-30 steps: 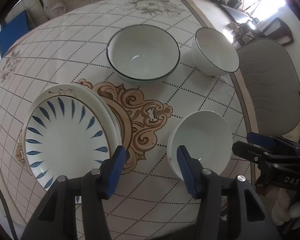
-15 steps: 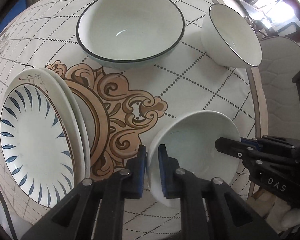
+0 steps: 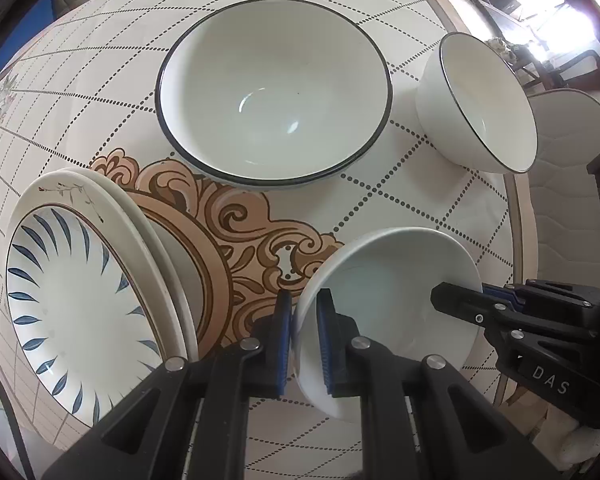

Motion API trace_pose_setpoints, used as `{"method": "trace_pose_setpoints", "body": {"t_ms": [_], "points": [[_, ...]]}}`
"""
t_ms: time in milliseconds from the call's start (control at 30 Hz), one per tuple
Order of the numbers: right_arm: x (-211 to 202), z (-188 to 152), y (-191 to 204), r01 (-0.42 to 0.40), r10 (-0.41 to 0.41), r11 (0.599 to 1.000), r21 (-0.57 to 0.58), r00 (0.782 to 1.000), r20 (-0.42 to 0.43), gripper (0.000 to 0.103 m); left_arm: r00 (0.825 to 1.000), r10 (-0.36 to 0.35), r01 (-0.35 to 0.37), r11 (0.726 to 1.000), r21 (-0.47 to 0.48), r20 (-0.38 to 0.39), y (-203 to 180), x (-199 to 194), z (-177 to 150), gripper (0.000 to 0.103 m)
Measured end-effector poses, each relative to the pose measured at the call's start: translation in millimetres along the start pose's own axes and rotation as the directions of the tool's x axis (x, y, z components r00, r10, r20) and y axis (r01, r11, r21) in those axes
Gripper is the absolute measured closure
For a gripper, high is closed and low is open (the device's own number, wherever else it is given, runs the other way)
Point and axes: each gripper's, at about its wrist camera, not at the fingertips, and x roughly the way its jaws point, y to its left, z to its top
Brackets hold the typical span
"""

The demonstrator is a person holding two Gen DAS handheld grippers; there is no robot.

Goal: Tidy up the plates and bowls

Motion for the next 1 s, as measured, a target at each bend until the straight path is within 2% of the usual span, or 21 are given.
{"method": "trace_pose_setpoints", "body": {"t_ms": [167, 267, 300, 367, 400, 433, 500, 600, 667, 767, 867, 1000], "points": [[-0.4, -0.4, -3.4, -0.012, 0.012, 1.000, 0.014, 1.000, -0.011, 0.090, 1.000, -0.003, 0.002, 0.999, -0.032, -0.012, 4.1, -2.7, -4.4, 0.091], [-3.1, -0.8, -11.6, -0.056, 0.057, 0.997, 0.050, 0.998, -0.021, 0.088, 0.999, 0.021, -0.022, 0.998, -0.050, -0.037, 14.5, -6.4, 0.0, 0.088], [-6.4, -0.8, -14.4, -0.060, 0.062, 0.997, 0.057, 0.998, -0.018, 0.084, 0.999, 0.024, -0.026, 0.998, -0.049, -0.033, 15.5, -10.2, -1.2, 0.086], [-17.7, 0.7, -18.1, -0.036, 0.036, 0.998, 0.053, 0.999, -0.001, 0.066, 0.999, 0.046, -0.047, 0.998, -0.039, -0.021, 17.8, -20.1, -2.0, 0.081], [-24.9, 2.1, -18.5, -0.028, 0.028, 0.999, 0.041, 1.000, 0.007, 0.053, 0.999, 0.050, -0.050, 0.998, -0.037, -0.013, 20.1, -27.1, -4.5, 0.080], [-33.6, 4.1, -18.9, -0.036, 0.036, 0.999, 0.033, 0.999, 0.017, 0.044, 0.998, 0.056, -0.056, 0.998, -0.033, -0.003, 21.0, -33.5, -5.5, 0.080], [-52.4, 10.1, -17.6, -0.058, 0.058, 0.998, 0.015, 0.998, 0.031, 0.039, 0.998, 0.060, -0.059, 0.997, -0.039, 0.021, 24.4, -47.9, -5.3, 0.076], [-81.8, 27.0, -10.3, -0.048, 0.050, 0.998, -0.027, 0.997, 0.063, 0.038, 0.999, 0.007, -0.003, 0.996, -0.086, 0.042, 37.4, -67.7, 1.3, 0.068], [-97.3, 44.7, -3.3, -0.063, 0.067, 0.996, -0.055, 0.995, 0.078, 0.038, 0.998, -0.033, 0.039, 0.991, -0.126, 0.046, 48.7, -77.8, 12.8, 0.066], [-109.5, 77.5, 13.2, -0.033, 0.044, 0.994, -0.108, 0.994, 0.097, 0.038, 0.996, -0.069, 0.077, 0.982, -0.174, 0.048, 60.4, -78.4, 41.5, 0.065], [-106.1, 113.1, 34.8, 0.009, 0.007, 0.985, -0.174, 0.996, 0.089, 0.038, 0.996, -0.082, 0.086, 0.973, -0.213, 0.027, 80.6, -67.3, 70.3, 0.065], [-78.5, 153.2, 66.6, 0.045, -0.042, 0.959, -0.280, 0.999, 0.018, 0.038, 0.992, -0.113, 0.099, 0.967, -0.234, -0.047, 101.0, -42.3, 106.0, 0.065]]}}
